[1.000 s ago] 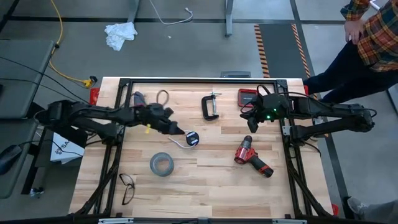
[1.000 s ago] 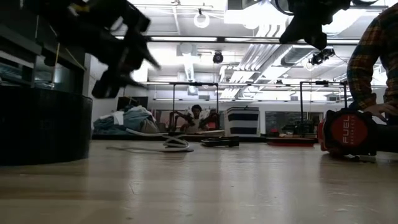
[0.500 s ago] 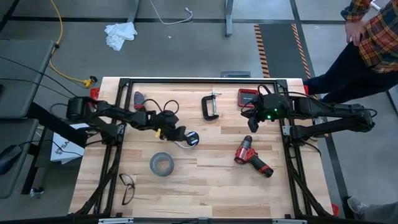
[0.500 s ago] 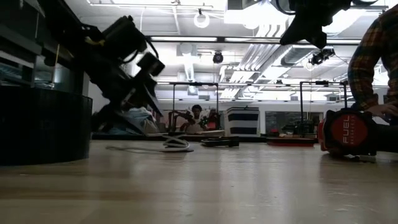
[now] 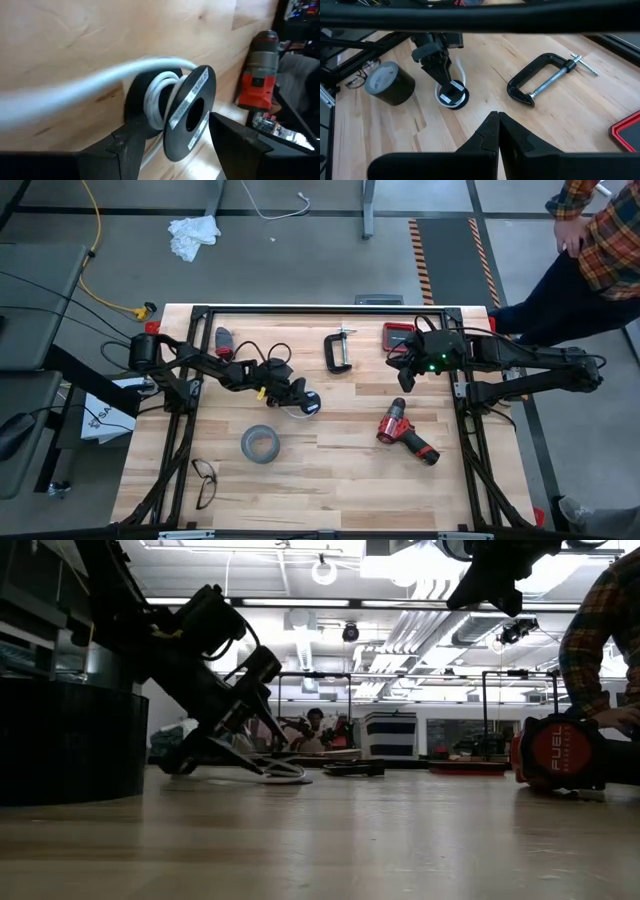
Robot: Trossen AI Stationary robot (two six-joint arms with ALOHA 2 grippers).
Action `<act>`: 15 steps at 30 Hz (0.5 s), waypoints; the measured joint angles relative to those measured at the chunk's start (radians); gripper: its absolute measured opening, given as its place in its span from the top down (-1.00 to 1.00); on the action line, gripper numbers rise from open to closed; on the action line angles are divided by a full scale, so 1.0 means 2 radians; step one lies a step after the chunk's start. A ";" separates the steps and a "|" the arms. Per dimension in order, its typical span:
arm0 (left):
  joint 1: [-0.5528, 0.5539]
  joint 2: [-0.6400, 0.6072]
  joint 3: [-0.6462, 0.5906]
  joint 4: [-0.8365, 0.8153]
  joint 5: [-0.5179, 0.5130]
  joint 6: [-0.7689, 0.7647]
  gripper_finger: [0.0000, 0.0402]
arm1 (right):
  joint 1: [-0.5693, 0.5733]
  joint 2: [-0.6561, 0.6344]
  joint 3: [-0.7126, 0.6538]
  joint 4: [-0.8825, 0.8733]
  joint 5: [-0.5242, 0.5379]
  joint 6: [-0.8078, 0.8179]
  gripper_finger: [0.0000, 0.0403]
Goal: Coil cords
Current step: Uncoil the white wire
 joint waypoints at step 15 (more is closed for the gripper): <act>0.003 -0.012 0.000 -0.001 -0.030 0.001 0.92 | 0.000 0.000 0.000 0.001 0.009 0.000 1.00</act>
